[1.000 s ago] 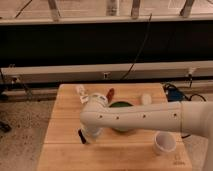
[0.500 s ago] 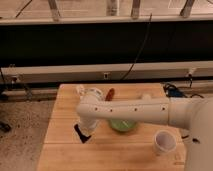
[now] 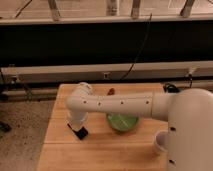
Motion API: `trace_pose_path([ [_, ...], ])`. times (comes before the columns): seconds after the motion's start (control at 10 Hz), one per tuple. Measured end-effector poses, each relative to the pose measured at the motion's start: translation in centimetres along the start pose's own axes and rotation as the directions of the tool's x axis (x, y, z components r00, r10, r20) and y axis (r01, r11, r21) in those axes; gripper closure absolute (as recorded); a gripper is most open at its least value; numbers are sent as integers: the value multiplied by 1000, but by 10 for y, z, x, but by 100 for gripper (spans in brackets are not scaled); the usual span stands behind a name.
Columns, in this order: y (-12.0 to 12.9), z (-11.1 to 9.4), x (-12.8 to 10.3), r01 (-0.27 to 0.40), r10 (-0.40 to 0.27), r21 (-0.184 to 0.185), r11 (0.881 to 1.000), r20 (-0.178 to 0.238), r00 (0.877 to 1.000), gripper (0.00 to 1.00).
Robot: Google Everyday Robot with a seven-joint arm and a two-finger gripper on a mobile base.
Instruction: Knock the eraser over
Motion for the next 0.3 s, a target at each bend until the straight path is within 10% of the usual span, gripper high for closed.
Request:
trace_pose_path([
  [0.3,1,1,-4,-12,12,-3,1000,3,1000,100],
])
